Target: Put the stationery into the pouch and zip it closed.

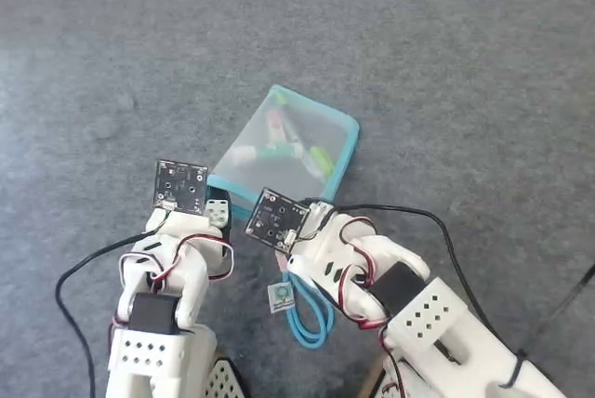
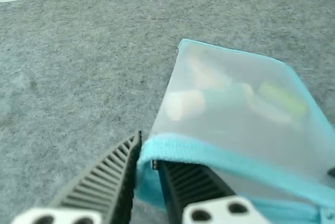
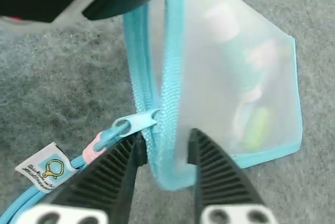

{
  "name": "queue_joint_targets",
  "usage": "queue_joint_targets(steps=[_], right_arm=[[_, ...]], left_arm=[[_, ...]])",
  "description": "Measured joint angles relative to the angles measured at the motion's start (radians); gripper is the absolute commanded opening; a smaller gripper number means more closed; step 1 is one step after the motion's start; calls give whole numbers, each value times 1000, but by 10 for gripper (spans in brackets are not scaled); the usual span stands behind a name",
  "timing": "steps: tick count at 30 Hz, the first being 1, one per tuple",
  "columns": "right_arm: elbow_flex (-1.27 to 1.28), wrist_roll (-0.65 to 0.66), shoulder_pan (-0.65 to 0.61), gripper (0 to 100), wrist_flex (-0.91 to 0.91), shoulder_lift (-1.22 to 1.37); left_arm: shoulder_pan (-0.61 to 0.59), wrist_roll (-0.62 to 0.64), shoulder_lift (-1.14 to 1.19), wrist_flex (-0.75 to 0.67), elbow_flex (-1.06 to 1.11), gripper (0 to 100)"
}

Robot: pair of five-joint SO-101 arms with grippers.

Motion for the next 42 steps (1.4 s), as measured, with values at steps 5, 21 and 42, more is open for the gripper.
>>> queue_joint_targets(steps=[5, 21, 42], right_arm=[[0, -11, 31, 7, 0, 0], [-104, -38, 255, 7, 2, 57], [-466, -123, 261, 7, 120, 408]], left_arm=[[0, 0, 0, 0, 0, 15], [12, 0, 0, 184, -204, 159], [239, -112, -3, 290, -227, 260]])
